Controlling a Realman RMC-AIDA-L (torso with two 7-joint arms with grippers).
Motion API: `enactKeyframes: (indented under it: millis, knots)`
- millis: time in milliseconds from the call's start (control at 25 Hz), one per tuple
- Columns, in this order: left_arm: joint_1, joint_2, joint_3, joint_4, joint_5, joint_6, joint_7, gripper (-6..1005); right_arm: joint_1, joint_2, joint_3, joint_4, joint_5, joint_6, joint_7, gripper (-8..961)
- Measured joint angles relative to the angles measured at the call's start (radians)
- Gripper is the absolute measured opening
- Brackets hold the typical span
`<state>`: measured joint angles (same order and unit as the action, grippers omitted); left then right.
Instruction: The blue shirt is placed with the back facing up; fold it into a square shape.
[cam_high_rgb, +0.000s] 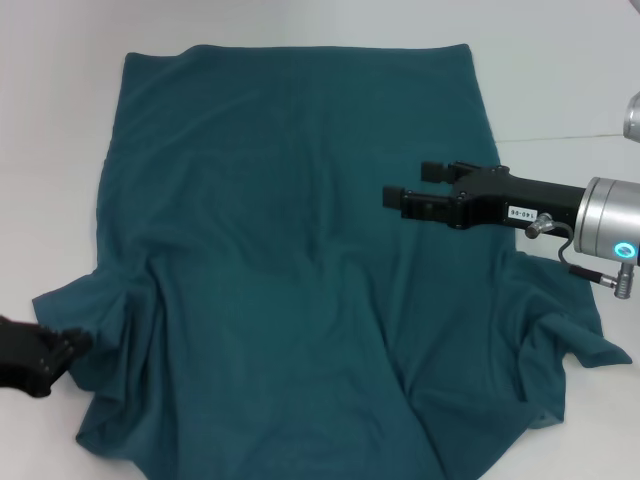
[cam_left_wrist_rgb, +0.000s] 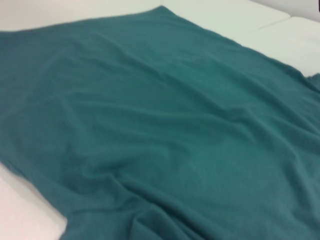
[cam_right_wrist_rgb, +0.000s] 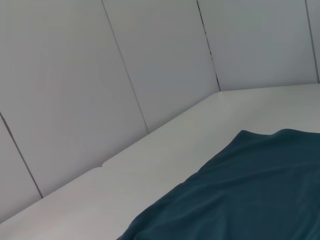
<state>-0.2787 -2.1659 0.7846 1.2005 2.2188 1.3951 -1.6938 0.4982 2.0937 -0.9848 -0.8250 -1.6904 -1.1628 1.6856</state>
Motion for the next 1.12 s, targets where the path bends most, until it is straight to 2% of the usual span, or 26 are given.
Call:
enactKeyframes:
  millis: [480, 1120]
  knots:
    - [-0.046, -0.003, 0.007, -0.008, -0.122, 0.005, -0.005, 35, -0.001, -0.006, 0.061, -0.006, 0.002, -0.025, -0.007, 917]
    - [-0.15, -0.003, 0.028, -0.118, -0.202, -0.002, 0.01, 34, -0.026, -0.006, 0.074, -0.033, -0.005, -0.046, -0.011, 916]
